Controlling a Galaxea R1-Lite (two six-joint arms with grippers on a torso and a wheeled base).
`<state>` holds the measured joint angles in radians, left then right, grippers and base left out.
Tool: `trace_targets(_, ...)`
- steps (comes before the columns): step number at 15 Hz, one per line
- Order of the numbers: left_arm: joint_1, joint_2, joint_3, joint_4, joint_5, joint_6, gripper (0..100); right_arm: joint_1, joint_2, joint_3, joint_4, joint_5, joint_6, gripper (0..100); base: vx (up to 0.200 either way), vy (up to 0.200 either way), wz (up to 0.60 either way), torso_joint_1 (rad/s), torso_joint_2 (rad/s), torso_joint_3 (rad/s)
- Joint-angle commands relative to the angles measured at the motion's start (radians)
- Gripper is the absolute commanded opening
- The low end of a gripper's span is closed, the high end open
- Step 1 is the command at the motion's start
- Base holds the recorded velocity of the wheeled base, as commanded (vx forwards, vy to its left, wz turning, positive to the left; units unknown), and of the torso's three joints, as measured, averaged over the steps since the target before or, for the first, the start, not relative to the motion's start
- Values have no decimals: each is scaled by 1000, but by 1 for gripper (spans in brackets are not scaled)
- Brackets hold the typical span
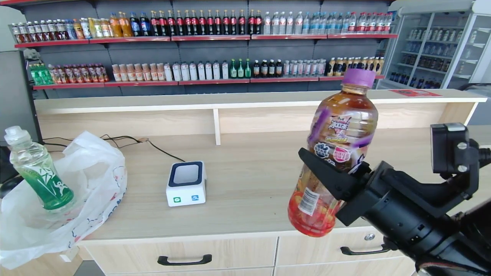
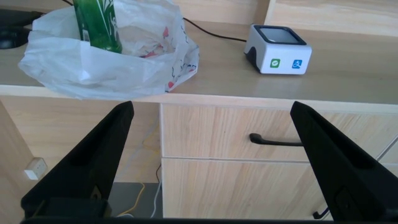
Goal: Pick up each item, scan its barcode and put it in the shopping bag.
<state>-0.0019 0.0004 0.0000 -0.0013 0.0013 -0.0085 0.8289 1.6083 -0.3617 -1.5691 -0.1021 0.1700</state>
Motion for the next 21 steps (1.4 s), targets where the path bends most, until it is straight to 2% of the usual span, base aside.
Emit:
trace_targets(1, 0, 0, 0, 0, 0, -1, 100, -50, 53, -2, -2, -1, -43, 0, 0, 0, 0, 0, 0, 0)
trace_targets(3, 0, 0, 0, 0, 0, -1, 100, -125, 76, -2, -2, -1, -98, 0, 0, 0, 0, 0, 0, 0)
trace_targets(9, 0, 0, 0, 0, 0, -1, 100, -272, 113, -49, -2, -2, -116, 0, 0, 0, 0, 0, 0, 0)
trace_targets(15, 0, 0, 0, 0, 0, -1, 100, -300, 97, -49, -2, -2, -107, 0, 0, 0, 0, 0, 0, 0)
trace_targets(21, 0, 0, 0, 0, 0, -1, 100, -300, 105, -60, -2, -2, -101, 0, 0, 200, 0, 8, 6, 2)
